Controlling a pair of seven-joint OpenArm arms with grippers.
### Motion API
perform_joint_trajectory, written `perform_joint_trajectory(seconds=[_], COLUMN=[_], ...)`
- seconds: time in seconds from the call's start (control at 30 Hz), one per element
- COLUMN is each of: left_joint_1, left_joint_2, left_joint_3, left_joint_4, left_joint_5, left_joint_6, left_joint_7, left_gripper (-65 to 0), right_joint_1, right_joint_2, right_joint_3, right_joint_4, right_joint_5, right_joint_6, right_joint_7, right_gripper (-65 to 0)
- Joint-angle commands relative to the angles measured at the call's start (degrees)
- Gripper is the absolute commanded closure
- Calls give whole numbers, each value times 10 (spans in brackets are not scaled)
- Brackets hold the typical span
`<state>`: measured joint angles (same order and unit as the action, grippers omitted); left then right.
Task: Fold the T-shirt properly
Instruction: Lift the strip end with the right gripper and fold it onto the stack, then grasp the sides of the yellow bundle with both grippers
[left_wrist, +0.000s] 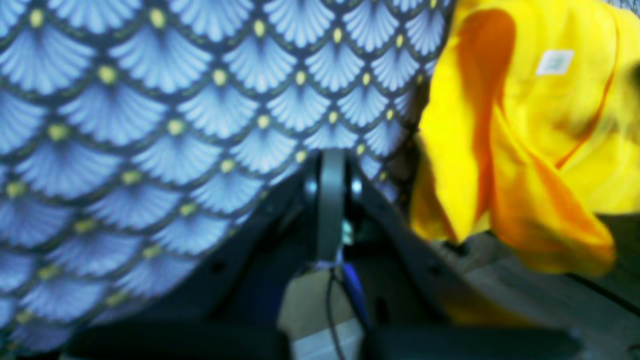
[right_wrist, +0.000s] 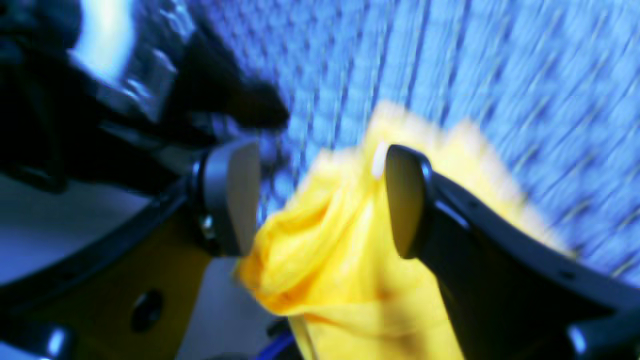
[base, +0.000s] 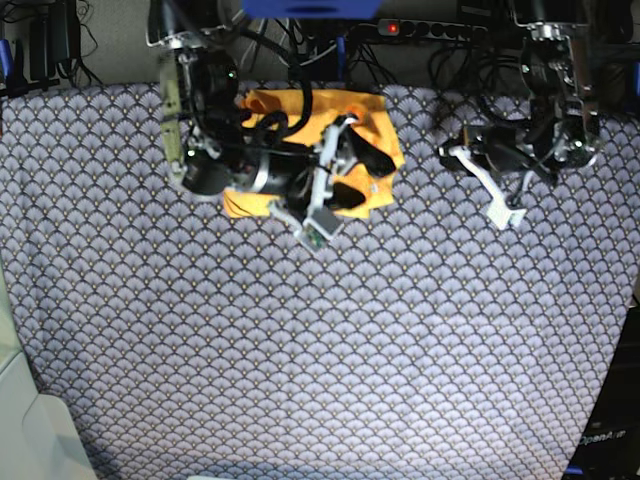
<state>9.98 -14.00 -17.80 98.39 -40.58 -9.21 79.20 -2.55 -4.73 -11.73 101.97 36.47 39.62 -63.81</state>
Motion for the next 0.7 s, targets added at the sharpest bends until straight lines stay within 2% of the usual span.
perform_joint_trajectory(seconds=[0.0, 0.1, 0.17, 0.27, 0.37, 0.47, 0.5, 0.67], left_joint_1=[-1, 3, 3, 3, 11, 17, 17, 14], left_joint_2=[-10, -12, -13, -21, -20, -4, 2, 10], left_joint_3=[-18, -76, -112, -137, -138, -131, -123, -70], left_joint_4=[12, 13, 13, 27, 57, 94, 101, 120], left_joint_5=[-5, -5, -5, -6, -6, -7, -7, -15], left_joint_6=[-1, -3, -3, -3, -3, -3, -3, -3], left_joint_7=[2, 8, 8, 8, 8, 8, 8, 8], left_gripper=[0, 0, 0, 0, 0, 0, 0, 0], right_joint_1=[5, 5, 5, 5, -8, -18, -24, -56], right_joint_2=[7, 19, 21, 63, 96, 130, 141, 179], right_joint_3=[-2, -15, -12, -12, -11, -11, -11, -11], right_joint_4=[34, 91, 89, 66, 39, 19, 12, -12], right_joint_5=[14, 14, 11, 12, 12, 12, 12, 13], right_joint_6=[4, 4, 4, 4, 4, 4, 4, 4], right_joint_7=[9, -15, -17, -2, 29, 56, 64, 122], right_gripper=[-394, -389, -355, -265, -129, -17, 0, 0])
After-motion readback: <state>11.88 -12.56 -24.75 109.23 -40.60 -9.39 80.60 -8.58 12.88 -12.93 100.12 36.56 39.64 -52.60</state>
